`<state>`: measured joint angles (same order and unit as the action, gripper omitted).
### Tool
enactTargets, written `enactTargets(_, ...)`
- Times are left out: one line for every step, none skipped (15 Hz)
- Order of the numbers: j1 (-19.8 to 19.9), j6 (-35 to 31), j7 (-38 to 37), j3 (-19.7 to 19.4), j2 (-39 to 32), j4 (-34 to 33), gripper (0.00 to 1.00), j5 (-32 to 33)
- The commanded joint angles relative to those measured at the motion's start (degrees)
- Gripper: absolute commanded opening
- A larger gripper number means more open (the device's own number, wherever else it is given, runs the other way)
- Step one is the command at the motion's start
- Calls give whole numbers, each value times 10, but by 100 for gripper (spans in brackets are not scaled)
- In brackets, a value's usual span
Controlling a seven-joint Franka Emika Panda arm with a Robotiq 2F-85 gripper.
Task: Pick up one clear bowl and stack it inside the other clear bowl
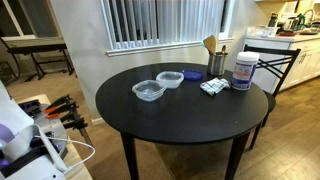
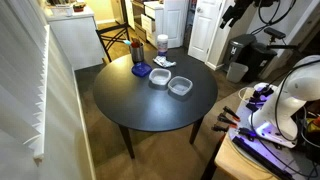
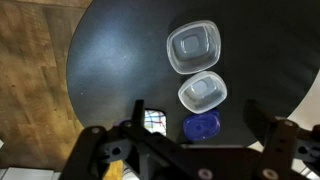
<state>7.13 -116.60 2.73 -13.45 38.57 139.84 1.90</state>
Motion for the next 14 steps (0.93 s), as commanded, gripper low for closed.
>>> enactTargets(11,1,6,8,-2,-1,100,-7)
enactTargets(11,1,6,8,-2,-1,100,-7)
enactTargets(11,1,6,8,-2,-1,100,-7)
enactTargets(11,1,6,8,-2,-1,100,-7)
enactTargets(11,1,6,8,-2,-1,100,-7)
enactTargets(11,1,6,8,-2,-1,100,-7)
enactTargets(11,-4,6,8,-7,-3,100,-7)
enactTargets(7,-11,7,9,-18,-7,100,-10)
enactTargets(5,-16,3,11,-27,-9,100,-11)
enactTargets(3,-38,-8,18,-46,-12,100,-10)
enactTargets(2,-63,-16,24,-62,-13,100,-11)
enactTargets(-6,-97,-19,33,-91,-16,100,-13)
enactTargets(-10,-117,-20,40,-113,-21,100,-12)
enactTargets(-16,-147,-26,51,-141,-25,100,-11)
